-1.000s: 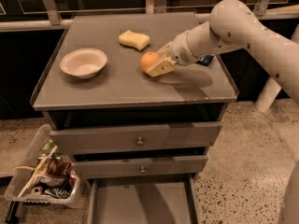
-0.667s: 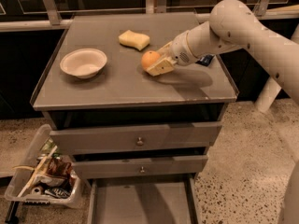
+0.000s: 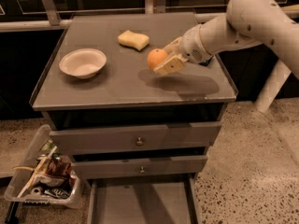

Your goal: Place orange into bottom drawer

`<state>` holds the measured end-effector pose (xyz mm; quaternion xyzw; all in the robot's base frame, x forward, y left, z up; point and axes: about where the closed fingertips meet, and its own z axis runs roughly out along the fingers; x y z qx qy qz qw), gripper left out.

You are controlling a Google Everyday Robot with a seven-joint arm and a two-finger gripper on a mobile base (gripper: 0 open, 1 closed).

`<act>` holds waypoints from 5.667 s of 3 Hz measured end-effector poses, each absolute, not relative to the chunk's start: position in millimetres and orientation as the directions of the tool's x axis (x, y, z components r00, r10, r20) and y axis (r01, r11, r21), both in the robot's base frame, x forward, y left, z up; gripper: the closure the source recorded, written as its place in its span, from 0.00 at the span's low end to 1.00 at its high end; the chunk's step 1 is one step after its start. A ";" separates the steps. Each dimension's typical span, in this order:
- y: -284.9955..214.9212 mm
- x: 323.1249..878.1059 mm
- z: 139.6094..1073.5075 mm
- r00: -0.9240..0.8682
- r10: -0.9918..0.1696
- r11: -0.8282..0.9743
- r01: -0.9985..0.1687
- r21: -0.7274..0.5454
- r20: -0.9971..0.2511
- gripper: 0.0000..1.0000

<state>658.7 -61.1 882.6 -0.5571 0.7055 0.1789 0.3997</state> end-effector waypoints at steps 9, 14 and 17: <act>-134.2 384.1 785.7 -0.141 -0.777 0.376 -0.885 -0.274 -0.613 1.00; -137.9 429.0 576.4 -0.364 -0.687 0.581 -0.795 -0.175 -0.629 1.00; -150.7 484.5 530.7 -0.229 -0.599 0.463 -0.881 -0.099 -0.767 1.00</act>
Offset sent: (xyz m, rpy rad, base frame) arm -0.1379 -0.0651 0.0534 -0.1481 -0.1277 -0.0040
